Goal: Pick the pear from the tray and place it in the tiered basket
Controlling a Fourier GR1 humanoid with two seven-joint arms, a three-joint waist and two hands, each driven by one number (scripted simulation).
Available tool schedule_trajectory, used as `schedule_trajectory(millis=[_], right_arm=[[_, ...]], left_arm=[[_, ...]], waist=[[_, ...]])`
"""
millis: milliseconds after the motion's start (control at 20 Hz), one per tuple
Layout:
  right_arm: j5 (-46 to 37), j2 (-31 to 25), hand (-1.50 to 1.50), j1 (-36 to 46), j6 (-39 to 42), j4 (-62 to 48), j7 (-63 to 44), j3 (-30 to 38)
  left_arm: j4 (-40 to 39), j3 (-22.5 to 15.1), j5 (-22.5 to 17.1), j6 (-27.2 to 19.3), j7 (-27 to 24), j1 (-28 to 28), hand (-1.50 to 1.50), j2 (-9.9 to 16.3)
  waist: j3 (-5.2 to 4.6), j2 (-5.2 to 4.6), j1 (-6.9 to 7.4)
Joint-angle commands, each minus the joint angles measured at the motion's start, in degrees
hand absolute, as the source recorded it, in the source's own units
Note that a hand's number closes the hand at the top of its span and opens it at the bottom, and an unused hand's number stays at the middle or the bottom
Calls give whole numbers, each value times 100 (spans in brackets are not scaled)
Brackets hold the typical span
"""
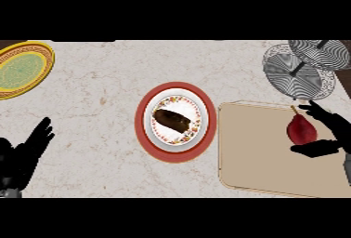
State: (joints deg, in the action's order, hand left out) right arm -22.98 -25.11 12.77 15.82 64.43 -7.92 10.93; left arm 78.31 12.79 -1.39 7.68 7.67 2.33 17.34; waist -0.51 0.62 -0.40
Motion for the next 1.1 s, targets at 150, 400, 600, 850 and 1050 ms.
schedule_trajectory(millis=[150,400,600,850,1050], right_arm=[[-139,217,150,20,-363,229,481,-65],[-177,559,150,-7,-900,443,353,28],[-676,931,150,-145,-1284,1474,-412,-478],[-2414,1775,150,918,-1388,1355,-2022,-2228],[-3407,2476,150,1617,-1574,1444,-3816,-3112]], left_arm=[[-71,-146,225,-137,-103,26,0,-275],[6,2,184,28,-93,124,0,-171],[318,135,-61,142,337,44,0,-43],[340,-189,150,189,334,-95,0,-92],[194,-215,216,65,317,-117,0,-212]], waist=[[50,-60,44],[50,-58,46],[45,-40,25],[-13,-32,520],[10,-10,342]])
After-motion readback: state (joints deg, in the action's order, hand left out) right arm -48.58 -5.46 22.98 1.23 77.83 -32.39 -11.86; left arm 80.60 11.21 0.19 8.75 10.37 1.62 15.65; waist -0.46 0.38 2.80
